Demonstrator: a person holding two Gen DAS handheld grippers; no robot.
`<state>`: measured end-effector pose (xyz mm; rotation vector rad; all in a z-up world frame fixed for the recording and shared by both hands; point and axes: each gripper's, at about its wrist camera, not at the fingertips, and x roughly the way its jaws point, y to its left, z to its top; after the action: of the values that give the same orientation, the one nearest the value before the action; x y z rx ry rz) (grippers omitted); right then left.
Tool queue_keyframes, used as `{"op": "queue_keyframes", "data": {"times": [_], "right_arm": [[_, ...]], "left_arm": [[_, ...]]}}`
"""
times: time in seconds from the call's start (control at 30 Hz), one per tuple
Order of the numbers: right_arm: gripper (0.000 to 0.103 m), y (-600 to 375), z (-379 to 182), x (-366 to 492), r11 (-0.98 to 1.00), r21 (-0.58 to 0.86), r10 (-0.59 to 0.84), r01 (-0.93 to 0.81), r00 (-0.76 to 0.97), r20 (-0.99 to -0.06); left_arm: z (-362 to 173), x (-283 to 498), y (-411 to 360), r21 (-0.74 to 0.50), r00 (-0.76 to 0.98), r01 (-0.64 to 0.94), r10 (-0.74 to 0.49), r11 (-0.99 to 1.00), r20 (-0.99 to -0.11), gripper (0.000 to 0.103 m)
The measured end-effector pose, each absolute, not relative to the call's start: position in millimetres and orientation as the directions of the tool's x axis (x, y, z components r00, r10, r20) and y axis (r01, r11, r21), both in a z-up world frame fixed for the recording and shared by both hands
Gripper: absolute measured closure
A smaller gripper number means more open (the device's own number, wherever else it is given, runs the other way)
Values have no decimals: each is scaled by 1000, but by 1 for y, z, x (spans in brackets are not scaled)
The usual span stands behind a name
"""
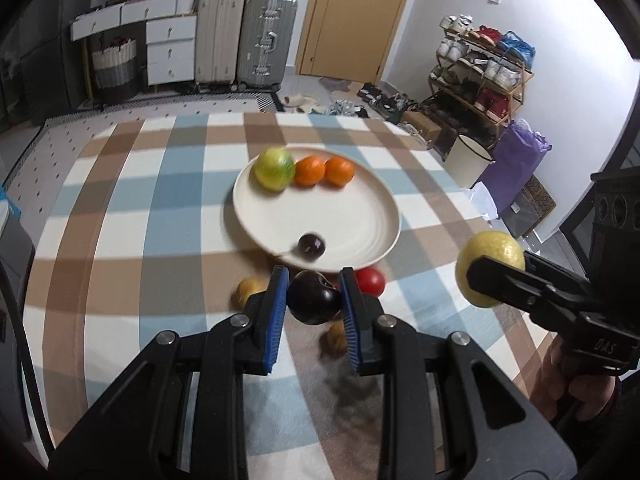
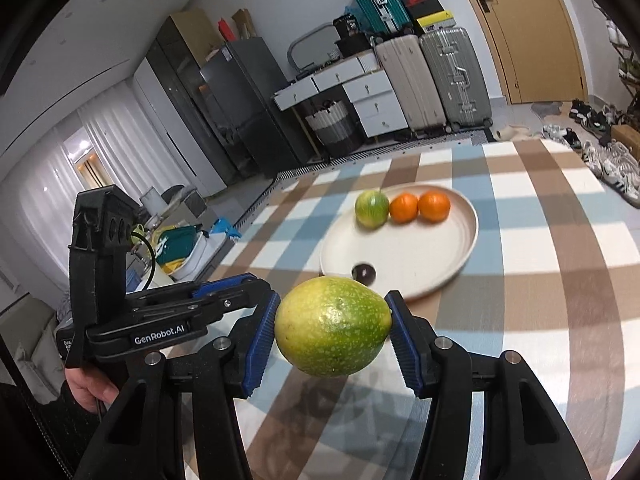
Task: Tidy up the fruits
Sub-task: 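Carry the plum and green fruit over the plate and open both grippers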
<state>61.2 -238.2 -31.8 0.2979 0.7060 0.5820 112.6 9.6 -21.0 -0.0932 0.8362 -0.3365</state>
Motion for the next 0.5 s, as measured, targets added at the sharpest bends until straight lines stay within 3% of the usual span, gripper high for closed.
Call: {"op": "queue_keyframes", "data": {"times": [0.23,0.5], "right_arm": [[49,-247,-22,80,805,447,585,-390,649,-487],[49,-248,-42,122,809,501,563,-307,647,-514]], "left_arm": [[-5,132,-9,-213,635,312,-370,926,-678,80],[-19,176,-11,-251,602,307,-391,918,-696,80]]}}
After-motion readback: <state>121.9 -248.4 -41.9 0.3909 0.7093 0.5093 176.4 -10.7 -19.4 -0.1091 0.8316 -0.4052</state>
